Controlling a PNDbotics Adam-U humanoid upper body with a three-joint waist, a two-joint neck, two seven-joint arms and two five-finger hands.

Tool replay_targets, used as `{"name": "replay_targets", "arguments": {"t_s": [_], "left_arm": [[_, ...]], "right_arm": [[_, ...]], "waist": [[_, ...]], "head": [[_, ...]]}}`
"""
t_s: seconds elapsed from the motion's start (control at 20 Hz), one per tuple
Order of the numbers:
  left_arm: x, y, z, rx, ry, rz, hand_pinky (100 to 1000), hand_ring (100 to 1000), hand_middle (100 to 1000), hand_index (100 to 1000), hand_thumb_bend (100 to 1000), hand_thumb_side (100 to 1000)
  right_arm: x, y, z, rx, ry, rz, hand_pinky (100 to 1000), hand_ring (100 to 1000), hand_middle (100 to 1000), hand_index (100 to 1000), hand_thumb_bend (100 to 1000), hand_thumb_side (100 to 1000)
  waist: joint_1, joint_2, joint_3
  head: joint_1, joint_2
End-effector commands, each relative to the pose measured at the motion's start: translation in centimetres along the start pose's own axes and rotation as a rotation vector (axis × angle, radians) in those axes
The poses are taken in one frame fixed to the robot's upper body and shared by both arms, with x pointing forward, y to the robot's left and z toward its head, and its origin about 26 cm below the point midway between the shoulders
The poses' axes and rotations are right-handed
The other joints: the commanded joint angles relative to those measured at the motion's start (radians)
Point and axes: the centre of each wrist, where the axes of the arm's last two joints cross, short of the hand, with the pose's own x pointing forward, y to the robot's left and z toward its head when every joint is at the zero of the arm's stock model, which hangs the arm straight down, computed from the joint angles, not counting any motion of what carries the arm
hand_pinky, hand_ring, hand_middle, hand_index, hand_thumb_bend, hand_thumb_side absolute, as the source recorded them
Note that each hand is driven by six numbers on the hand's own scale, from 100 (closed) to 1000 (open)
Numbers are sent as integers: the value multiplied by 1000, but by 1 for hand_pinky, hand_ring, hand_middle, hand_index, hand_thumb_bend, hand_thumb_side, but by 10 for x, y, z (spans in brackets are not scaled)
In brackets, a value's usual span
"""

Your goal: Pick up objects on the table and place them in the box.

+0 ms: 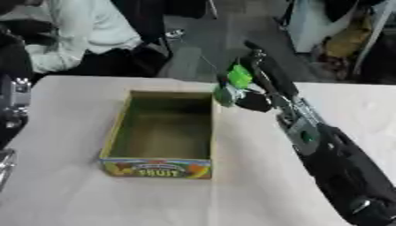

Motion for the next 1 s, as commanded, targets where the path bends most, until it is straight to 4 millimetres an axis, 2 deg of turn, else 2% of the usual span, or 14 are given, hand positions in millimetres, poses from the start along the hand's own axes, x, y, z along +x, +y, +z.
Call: {"name": "replay_targets", "arguments": {"t_s": [0.05,0.35,1.0], "left_arm": [[6,1,-10,15,-42,11,666,683,858,888,336,553],[9,-2,-19,36,-71,34,671,687,859,888,350,542],[23,-18,-44,65,-164,122,678,692,859,888,370,527]], "right_arm": [[11,-2,-14,-16,-46,-29,970,100,100,130,100,771],[20,10,-21,-13,-72,-81,964,100,100,131,100,774],[22,14,-28,-34,-87,-103,950,100,100,137,100,793]], "waist": [[0,-16,6],[-4,-9,31],[-29,21,106]], "head": [[-20,-16],[-41,-25],[-148,-72]]}}
